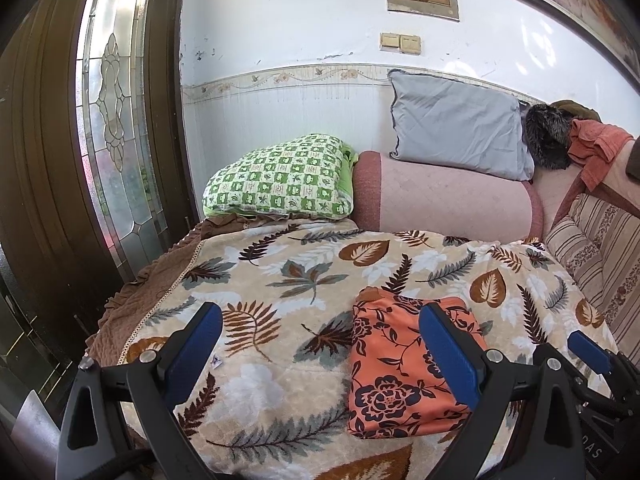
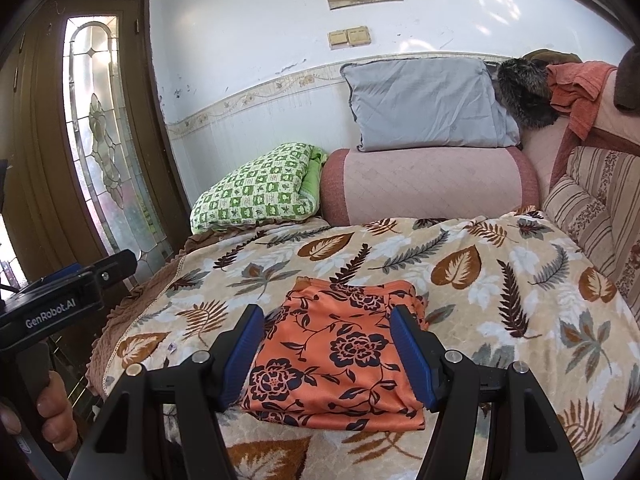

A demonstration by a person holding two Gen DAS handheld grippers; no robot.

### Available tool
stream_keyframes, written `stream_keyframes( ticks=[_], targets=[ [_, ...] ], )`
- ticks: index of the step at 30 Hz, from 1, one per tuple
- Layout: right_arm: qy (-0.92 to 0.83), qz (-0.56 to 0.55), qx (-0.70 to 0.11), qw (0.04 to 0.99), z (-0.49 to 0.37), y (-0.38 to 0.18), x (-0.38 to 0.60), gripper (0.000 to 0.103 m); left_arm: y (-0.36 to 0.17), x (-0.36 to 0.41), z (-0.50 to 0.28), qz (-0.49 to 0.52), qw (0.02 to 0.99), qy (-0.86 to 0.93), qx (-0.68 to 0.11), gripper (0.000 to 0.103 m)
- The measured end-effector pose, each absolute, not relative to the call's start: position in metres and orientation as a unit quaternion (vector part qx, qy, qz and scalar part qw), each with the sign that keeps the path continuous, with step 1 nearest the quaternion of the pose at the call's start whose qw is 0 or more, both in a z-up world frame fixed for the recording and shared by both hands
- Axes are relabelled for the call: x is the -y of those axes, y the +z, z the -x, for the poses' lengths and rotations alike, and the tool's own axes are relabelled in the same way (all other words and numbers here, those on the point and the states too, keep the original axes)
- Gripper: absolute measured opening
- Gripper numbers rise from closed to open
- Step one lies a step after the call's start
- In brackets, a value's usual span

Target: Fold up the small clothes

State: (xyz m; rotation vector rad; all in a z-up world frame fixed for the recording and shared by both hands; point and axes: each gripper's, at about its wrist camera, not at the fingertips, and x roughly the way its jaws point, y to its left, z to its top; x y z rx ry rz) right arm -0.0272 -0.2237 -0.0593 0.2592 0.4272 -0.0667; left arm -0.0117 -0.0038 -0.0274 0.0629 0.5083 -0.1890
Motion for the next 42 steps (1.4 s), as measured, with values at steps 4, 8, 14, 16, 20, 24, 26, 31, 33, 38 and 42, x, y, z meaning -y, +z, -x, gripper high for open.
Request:
stream_keyframes(
  ticks=[4, 8, 14, 16, 20, 24, 26, 31, 33, 38, 42],
  targets=[
    [-0.029, -0.121, -0.211, 0.969, 0.027, -0.059, 0.218, 0.069, -0.027, 0.004, 0.012, -0.031, 0.963, -0.096, -0.251, 0.099],
    [-0.027, -0.117, -0.210, 0.970, 0.027, -0.059, 0.214, 0.069, -0.029, 0.003, 0.012, -0.030, 0.962, -0.100, -0.253, 0.099],
    [-0.026, -0.118, -0.213, 0.969, 0.025, -0.061, 0.216, 0.069, -0.030, 0.004, 0.014, -0.031, 0.961, -0.108, -0.251, 0.099],
    [-0.027, -0.117, -0.214, 0.969, 0.025, -0.062, 0.215, 0.069, -0.031, 0.004, 0.013, -0.031, 0.961, -0.112, -0.251, 0.099],
    [-0.028, -0.117, -0.218, 0.969, 0.022, -0.064, 0.214, 0.069, -0.034, 0.005, 0.010, -0.032, 0.960, -0.115, -0.255, 0.099],
    [-0.029, -0.116, -0.222, 0.968, 0.019, -0.066, 0.212, 0.069, -0.038, 0.003, 0.006, -0.027, 0.959, -0.115, -0.259, 0.099],
    [-0.028, -0.114, -0.224, 0.967, 0.017, -0.067, 0.210, 0.069, -0.039, 0.002, 0.004, -0.024, 0.958, -0.114, -0.261, 0.099],
    [-0.027, -0.112, -0.229, 0.967, 0.011, -0.069, 0.206, 0.069, -0.043, 0.000, -0.002, -0.023, 0.957, -0.112, -0.265, 0.099],
    [-0.025, -0.112, -0.231, 0.966, 0.009, -0.070, 0.204, 0.069, -0.044, -0.001, -0.004, -0.022, 0.957, -0.113, -0.267, 0.099],
    [-0.024, -0.107, -0.235, 0.966, 0.004, -0.071, 0.201, 0.069, -0.047, -0.003, -0.008, -0.017, 0.957, -0.112, -0.269, 0.099],
    [-0.025, -0.104, -0.240, 0.965, 0.000, -0.072, 0.198, 0.069, -0.048, -0.006, -0.013, -0.013, 0.956, -0.114, -0.270, 0.099]
  ],
)
